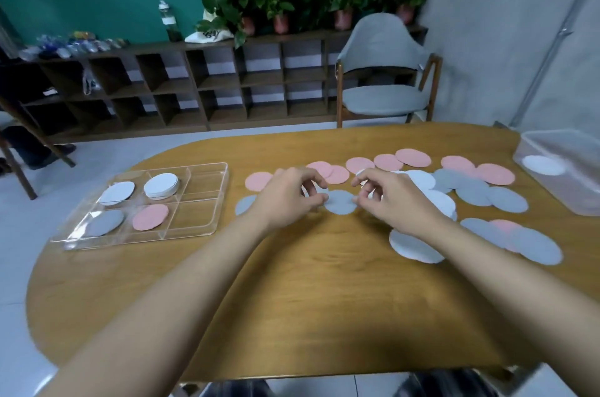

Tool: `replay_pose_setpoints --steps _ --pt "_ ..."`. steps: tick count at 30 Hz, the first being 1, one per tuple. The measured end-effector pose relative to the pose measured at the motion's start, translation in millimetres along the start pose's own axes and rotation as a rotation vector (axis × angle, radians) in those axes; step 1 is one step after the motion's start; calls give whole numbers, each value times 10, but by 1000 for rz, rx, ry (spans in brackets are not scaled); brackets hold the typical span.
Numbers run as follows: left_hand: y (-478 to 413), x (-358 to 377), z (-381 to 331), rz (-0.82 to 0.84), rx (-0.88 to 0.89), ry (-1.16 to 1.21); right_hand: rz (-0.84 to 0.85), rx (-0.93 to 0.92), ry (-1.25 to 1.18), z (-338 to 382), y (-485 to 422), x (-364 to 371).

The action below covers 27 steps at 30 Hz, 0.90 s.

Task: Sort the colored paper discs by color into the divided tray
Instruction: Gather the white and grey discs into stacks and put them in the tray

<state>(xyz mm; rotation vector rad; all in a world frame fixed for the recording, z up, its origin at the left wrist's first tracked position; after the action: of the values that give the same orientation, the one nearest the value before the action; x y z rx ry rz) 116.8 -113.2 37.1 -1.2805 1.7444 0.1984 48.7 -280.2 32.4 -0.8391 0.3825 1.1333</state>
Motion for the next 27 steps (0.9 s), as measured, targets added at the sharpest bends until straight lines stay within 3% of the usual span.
replay_pose_setpoints --steps 7,14,21,27 --pt "-105 695 -317 21 43 58 -63 77 69 -683 141 -337" --pt "-338 1125 -419 -20 121 61 -108 26 134 -952 48 -273" --pt "-334 1315 -309 -53 163 39 -163 -10 124 -1060 -4 -239" --pt "-325 1237 -402 -110 322 -52 -137 -40 144 -1057 13 -219"
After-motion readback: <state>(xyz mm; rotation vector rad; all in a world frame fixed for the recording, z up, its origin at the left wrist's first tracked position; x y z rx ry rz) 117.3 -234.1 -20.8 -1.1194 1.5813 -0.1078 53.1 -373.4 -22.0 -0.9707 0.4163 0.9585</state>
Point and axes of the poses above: each hand's wrist, its own y-axis away from the middle knuckle, its own x-axis out of the palm, z = x × y, the point moved 10 cm from there along -y, towards the middle knuckle, and after that the axes turned 11 degrees about -z, right-handed, at the moved point
